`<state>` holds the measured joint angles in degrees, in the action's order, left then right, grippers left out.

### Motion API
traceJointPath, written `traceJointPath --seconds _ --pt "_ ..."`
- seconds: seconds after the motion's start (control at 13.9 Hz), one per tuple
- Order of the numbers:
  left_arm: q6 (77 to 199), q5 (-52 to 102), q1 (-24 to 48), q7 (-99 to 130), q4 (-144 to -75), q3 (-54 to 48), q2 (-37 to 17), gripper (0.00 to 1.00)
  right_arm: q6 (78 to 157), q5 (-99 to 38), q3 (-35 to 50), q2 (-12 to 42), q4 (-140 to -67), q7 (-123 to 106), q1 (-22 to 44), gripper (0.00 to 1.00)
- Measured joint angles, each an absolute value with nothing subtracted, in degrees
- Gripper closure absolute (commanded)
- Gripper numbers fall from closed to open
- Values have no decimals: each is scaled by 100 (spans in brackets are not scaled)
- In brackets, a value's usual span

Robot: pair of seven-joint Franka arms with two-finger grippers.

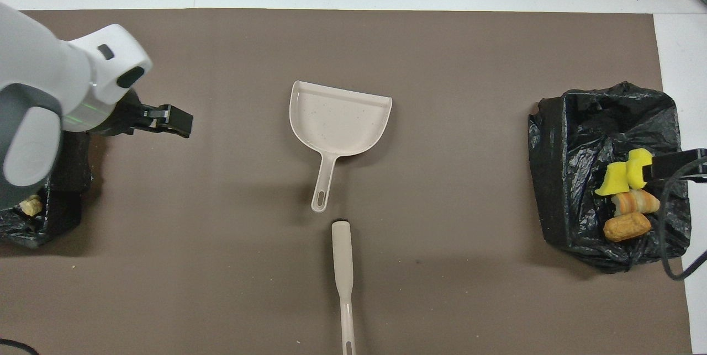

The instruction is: Sweep and dump trash in bin

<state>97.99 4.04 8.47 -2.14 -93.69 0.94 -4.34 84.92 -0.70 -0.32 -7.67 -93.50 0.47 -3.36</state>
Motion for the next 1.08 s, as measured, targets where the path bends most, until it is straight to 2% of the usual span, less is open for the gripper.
traceJointPath --seconds 0.22,0.5,1.08 --pt "9509 281 450 -538 -9301 105 -281 0 8492 -70 -32 -767 -9350 47 -336 0" --pt "8671 50 435 -556 -8729 33 -190 0 8492 -70 -32 -767 -9350 47 -336 0" --pt "8563 49 436 -556 -8715 -1 -191 0 8492 -70 -32 -767 -9350 47 -336 0"
